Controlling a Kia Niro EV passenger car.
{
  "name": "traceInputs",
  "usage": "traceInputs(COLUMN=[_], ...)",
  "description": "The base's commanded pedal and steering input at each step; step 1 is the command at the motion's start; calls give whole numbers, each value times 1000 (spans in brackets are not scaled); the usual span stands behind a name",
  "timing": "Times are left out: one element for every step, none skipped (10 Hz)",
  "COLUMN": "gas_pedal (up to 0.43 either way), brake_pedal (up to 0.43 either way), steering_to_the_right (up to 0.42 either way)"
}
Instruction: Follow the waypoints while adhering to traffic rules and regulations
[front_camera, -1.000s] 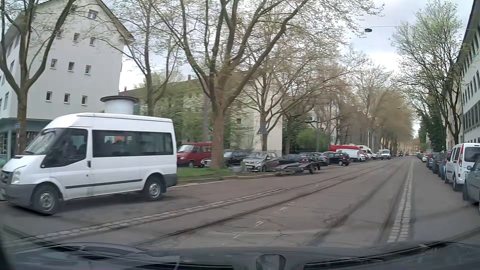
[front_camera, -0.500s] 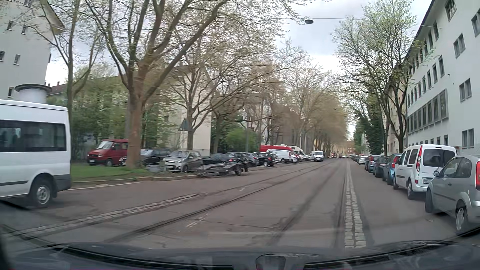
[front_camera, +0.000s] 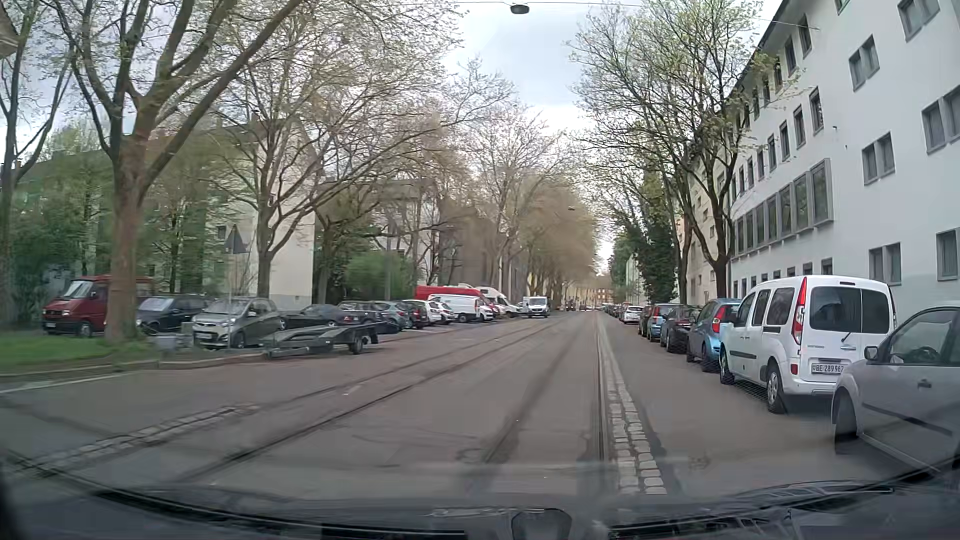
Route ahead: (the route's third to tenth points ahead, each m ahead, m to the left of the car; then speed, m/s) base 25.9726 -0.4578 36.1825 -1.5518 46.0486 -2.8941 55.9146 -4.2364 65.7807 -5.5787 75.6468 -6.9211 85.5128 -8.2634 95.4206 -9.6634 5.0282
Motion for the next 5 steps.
traceInputs(gas_pedal=[311,311,311,311,311], brake_pedal=[0,0,0,0,0], steering_to_the_right=[157,125,100,87,71])
